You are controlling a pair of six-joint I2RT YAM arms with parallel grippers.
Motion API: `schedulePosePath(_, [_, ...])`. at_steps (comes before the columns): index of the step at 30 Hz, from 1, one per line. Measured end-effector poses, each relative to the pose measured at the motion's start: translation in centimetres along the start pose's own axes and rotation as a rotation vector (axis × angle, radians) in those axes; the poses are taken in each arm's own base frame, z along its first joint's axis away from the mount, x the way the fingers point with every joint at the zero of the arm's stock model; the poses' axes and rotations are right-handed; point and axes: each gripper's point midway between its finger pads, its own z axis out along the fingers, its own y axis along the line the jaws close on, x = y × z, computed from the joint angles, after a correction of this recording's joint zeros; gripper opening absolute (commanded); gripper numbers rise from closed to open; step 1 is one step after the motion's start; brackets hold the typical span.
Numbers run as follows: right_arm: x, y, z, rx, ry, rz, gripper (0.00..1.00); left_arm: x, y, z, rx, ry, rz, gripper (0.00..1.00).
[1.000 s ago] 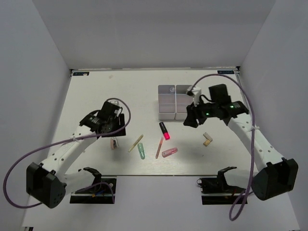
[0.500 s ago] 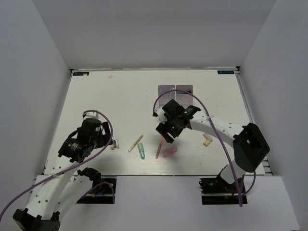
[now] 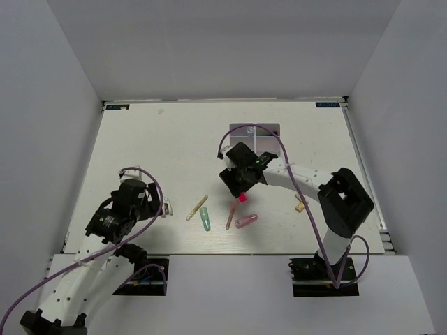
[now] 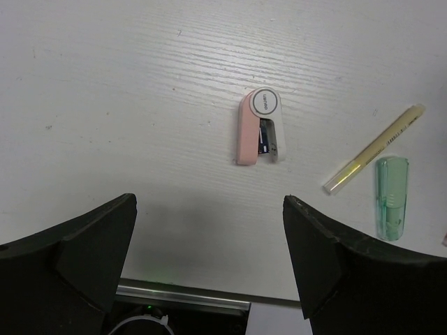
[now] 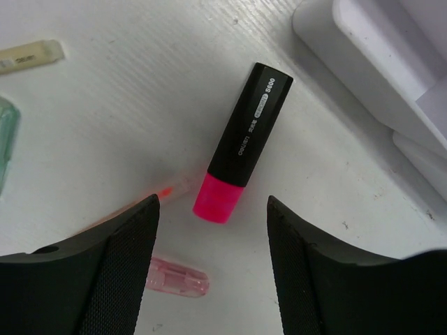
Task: Sort the stationery into containers
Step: Pick up the pen from the center of the board.
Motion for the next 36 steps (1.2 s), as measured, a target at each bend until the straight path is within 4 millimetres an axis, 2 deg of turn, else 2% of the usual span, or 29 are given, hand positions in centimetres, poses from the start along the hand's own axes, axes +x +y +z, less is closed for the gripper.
schedulePosePath(4, [0.0,-0.3,1.1,0.033,0.002,0.035,0.64,0.2,0.1,0.1,0.004,-0.008,0.002,0.96])
schedulePosePath(11, [-0.9,-0.5,1.8,0.059,-0.037,0.067,0.62,-0.1,0.0,0.0,0.012,-0.024,0.004,0.96])
schedulePosePath(20, [0.6,-1.1,4.4,0.102,0.012,0.098,0.58,-0.2,0.0,-0.1,0.02,-0.04,-0.001,0.96])
schedulePosePath(26, [0.8,-1.3,4.9,0.113,-0.001,0.105,0.56,-0.2,0.0,0.0,0.022,-0.043,-0.003,0.96])
schedulePosePath(36, [0.4,-0.2,5.2,0.055,-0.032,0.098,0.44,-0.3,-0.1,-0.1,0.026,-0.052,-0.006,0.96])
